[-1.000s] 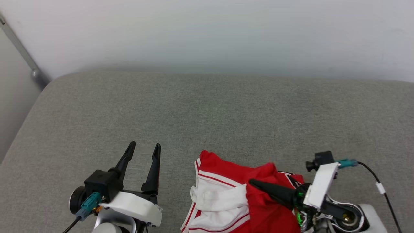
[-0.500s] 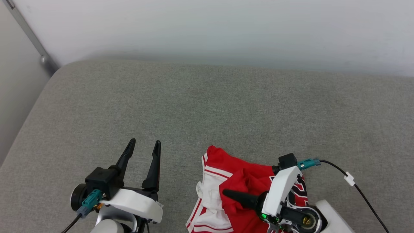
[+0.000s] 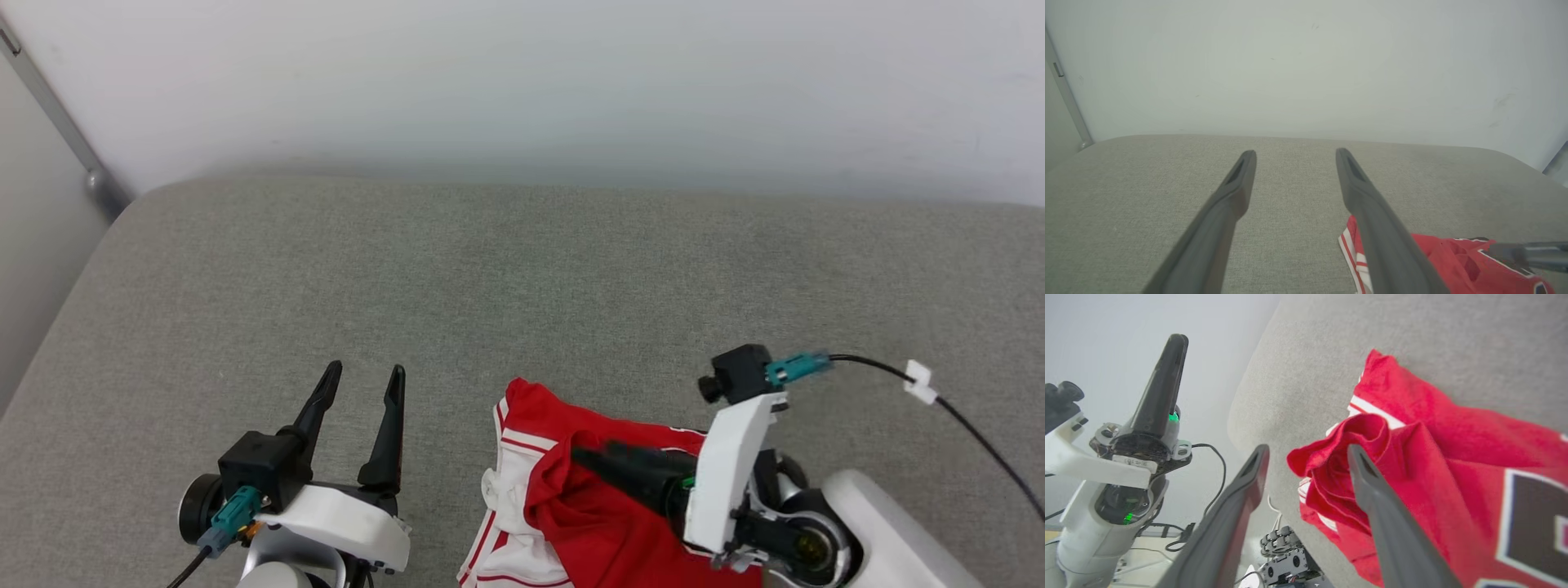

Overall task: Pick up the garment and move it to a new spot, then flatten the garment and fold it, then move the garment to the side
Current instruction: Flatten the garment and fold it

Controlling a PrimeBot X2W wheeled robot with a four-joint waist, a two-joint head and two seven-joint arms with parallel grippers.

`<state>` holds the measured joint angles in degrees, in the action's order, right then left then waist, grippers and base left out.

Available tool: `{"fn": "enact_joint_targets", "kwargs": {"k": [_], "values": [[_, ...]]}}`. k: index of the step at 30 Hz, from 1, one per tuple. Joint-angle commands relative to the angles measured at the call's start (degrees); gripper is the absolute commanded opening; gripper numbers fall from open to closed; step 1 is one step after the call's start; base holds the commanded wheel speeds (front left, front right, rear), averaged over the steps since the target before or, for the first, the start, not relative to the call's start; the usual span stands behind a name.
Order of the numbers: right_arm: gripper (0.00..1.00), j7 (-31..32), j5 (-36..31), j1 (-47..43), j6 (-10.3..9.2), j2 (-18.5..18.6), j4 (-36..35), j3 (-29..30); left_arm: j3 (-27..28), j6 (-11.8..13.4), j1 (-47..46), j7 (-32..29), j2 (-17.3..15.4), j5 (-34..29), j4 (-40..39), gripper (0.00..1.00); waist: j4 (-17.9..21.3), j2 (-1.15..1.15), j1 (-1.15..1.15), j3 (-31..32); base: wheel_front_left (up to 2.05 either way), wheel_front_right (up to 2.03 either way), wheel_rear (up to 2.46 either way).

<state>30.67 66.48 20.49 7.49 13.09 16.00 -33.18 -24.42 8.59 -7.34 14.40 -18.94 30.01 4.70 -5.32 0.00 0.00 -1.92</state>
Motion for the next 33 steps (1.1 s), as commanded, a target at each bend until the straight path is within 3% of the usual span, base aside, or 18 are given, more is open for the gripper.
{"fn": "enact_joint_targets", "kwargs": {"k": [1, 5, 8, 11, 17, 20, 24, 33], "values": [[1.00, -2.17, -2.28, -0.41, 0.00, 1.75, -1.28, 0.14, -0.05, 0.11, 0.47, 0.43, -0.05, 0.14, -0.01, 1.00, 0.40, 0.00, 0.00, 0.58, 0.00, 0.00, 0.00], [1.00, -10.27, -15.27, -1.76, -0.01, 7.57, -1.06, 2.98, -0.07, 0.60, 1.56, 0.19, -0.37, 0.29, -0.11, 1.00, 1.19, 0.00, 0.00, 1.85, 0.00, 0.00, 0.00], [1.00, -15.50, -25.57, -4.08, 0.00, 8.74, 0.40, 9.01, 0.05, 1.11, 2.32, -0.10, -0.71, 0.30, -0.36, 1.00, 1.81, 0.00, 0.00, 2.50, 0.00, 0.00, 0.00], [1.00, -19.52, -34.23, -7.04, -0.01, 8.31, -0.11, 17.65, 0.44, 1.71, 2.97, -0.25, -1.15, 0.40, -0.70, 1.00, 2.59, 0.00, 0.00, 2.82, 0.00, 0.00, 0.00], [1.00, -26.42, -47.35, -13.99, -0.01, 3.16, -6.95, 33.34, 1.35, 3.05, 4.06, -0.22, -1.65, 0.75, -1.17, 1.00, 3.70, 0.00, 0.00, 3.33, 0.00, 0.00, 0.00], [1.00, -29.34, -50.33, -17.47, -0.01, 0.35, -11.33, 36.61, 1.61, 3.55, 4.50, -0.18, -1.74, 0.85, -1.14, 1.00, 3.97, 0.00, 0.00, 3.57, 0.00, 0.00, 0.00], [1.00, -32.22, -51.25, -21.49, -0.01, -1.54, -15.10, 36.37, 1.92, 4.10, 4.82, -0.09, -1.88, 0.74, -0.89, 1.00, 4.05, 0.00, 0.00, 3.95, 0.00, 0.00, 0.00], [1.00, -33.04, -52.42, -24.08, -0.01, -3.53, -17.13, 35.52, 1.90, 5.02, 4.74, -0.05, -2.28, 0.31, -0.72, 1.00, 4.20, 0.00, 0.00, 3.74, 0.00, 0.00, 0.00]]}}
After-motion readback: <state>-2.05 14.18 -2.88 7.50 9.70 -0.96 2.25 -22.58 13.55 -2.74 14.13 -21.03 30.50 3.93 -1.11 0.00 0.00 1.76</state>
